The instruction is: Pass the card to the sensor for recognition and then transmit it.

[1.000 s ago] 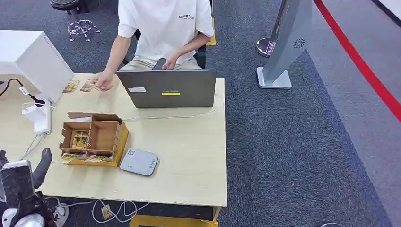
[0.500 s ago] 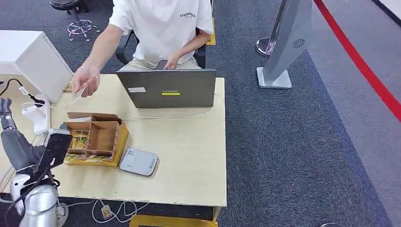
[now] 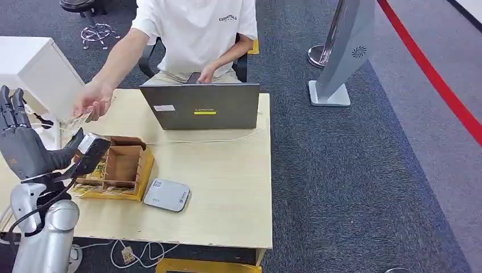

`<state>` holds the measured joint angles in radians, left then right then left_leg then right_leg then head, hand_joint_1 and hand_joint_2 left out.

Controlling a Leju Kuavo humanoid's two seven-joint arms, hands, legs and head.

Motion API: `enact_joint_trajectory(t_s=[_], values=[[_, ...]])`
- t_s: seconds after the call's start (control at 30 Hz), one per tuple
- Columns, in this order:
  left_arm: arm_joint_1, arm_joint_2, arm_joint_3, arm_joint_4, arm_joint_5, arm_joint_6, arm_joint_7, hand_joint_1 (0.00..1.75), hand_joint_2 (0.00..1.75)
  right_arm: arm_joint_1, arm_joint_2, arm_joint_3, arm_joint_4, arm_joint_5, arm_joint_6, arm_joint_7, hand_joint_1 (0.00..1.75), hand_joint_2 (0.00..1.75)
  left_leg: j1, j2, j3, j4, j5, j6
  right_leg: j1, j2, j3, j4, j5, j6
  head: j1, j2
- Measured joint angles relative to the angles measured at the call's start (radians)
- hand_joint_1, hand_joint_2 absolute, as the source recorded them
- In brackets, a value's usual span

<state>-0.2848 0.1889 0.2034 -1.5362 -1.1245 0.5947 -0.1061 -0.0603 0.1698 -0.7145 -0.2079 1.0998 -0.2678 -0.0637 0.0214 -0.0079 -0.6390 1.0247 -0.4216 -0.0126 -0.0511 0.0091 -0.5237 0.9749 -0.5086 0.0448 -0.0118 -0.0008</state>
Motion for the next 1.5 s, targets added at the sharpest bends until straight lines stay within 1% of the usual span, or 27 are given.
enact_joint_trajectory(t_s=[0.07,0.1,0.27,0.63,0.8,0.93,1.0,1.07,1.13,1.23,1.37,1.47,1.5], values=[[-0.014,0.008,-0.016,0.017,-0.028,0.011,0.010,1.75,1.75,0.000,0.000,0.001,0.000,0.007,0.000,0.003,0.00,1.75,0.000,0.000,0.000,0.000,0.000,0.000,0.000,0.000,0.000,0.000,0.000,0.000,0.001,0.000],[-0.032,0.019,-0.033,0.037,-0.062,0.025,0.024,1.75,1.75,-0.002,0.001,0.003,0.000,0.015,-0.001,0.011,0.00,1.75,0.000,0.000,0.000,0.000,0.000,0.000,0.000,0.000,0.000,0.000,0.000,-0.001,0.000,0.000],[-0.066,0.032,-0.062,0.081,-0.133,0.063,0.052,1.75,1.75,-0.002,0.002,0.009,0.001,0.034,-0.002,0.031,0.00,1.75,0.000,0.001,0.000,0.000,0.000,0.000,0.000,0.000,0.000,0.000,0.000,-0.001,0.001,0.000],[-0.081,0.038,-0.099,0.135,-0.153,0.068,0.052,1.75,1.75,-0.003,0.007,0.016,0.002,0.041,-0.002,0.037,0.00,1.75,0.000,0.001,0.000,0.000,0.000,0.000,0.000,0.001,0.000,0.000,0.001,-0.001,0.001,0.000],[-0.078,0.031,-0.117,0.135,-0.168,0.057,0.069,1.75,1.75,-0.002,0.008,0.016,0.002,0.042,-0.004,0.040,0.00,1.75,0.000,0.001,0.000,0.000,0.000,0.000,0.000,0.001,0.000,0.000,0.001,-0.001,0.001,0.000],[-0.033,0.005,-0.147,0.101,-0.189,0.056,0.065,1.75,1.75,-0.002,0.010,0.016,0.002,0.042,-0.009,0.043,0.00,1.75,0.000,0.001,0.000,0.000,0.000,0.000,0.000,0.001,0.000,0.000,0.001,-0.001,0.001,0.000],[0.017,-0.019,-0.191,0.051,-0.233,0.045,0.056,1.75,1.75,-0.002,0.014,0.015,0.002,0.042,-0.015,0.050,0.00,1.75,0.000,0.001,0.000,0.000,0.000,0.000,0.000,0.001,0.000,0.000,0.000,-0.001,0.000,0.000],[0.066,-0.038,-0.246,0.013,-0.274,0.040,0.070,1.75,1.75,-0.001,0.016,0.015,0.002,0.042,-0.018,0.052,0.00,1.75,0.000,0.001,-0.001,0.000,-0.001,0.000,0.000,0.001,0.000,0.000,0.000,0.000,0.001,0.000],[0.103,-0.053,-0.300,-0.016,-0.289,0.016,0.073,1.75,1.75,-0.002,0.017,0.015,0.002,0.041,-0.018,0.052,0.00,1.75,0.000,0.002,-0.001,0.000,-0.001,0.000,0.000,0.002,0.000,0.000,0.000,0.000,0.002,0.000],[0.151,-0.060,-0.386,-0.051,-0.322,-0.053,0.081,1.75,1.75,0.000,0.022,0.013,0.002,0.033,-0.023,0.057,0.00,1.75,0.000,0.002,0.000,0.000,-0.001,0.000,0.000,0.002,0.000,0.000,0.000,0.000,0.001,0.000],[0.201,-0.063,-0.517,-0.056,-0.341,-0.166,0.131,1.75,1.75,0.001,0.031,0.010,0.002,0.027,-0.035,0.064,0.00,1.75,0.000,0.002,-0.001,0.000,-0.001,0.000,0.001,0.001,0.000,0.000,0.000,0.000,0.001,0.000],[0.219,-0.058,-0.577,-0.054,-0.353,-0.247,0.168,1.75,1.75,0.002,0.035,-0.001,0.001,0.021,-0.037,0.067,0.00,1.75,0.000,0.002,-0.001,0.000,-0.001,0.000,0.001,0.002,0.000,0.000,0.000,0.000,0.001,0.000],[0.222,-0.055,-0.589,-0.052,-0.354,-0.260,0.174,1.75,1.75,0.002,0.035,-0.004,0.001,0.020,-0.037,0.067,0.00,1.75,0.000,0.002,-0.001,0.000,-0.001,0.000,0.001,0.002,0.000,0.000,0.000,0.000,0.001,0.000]])
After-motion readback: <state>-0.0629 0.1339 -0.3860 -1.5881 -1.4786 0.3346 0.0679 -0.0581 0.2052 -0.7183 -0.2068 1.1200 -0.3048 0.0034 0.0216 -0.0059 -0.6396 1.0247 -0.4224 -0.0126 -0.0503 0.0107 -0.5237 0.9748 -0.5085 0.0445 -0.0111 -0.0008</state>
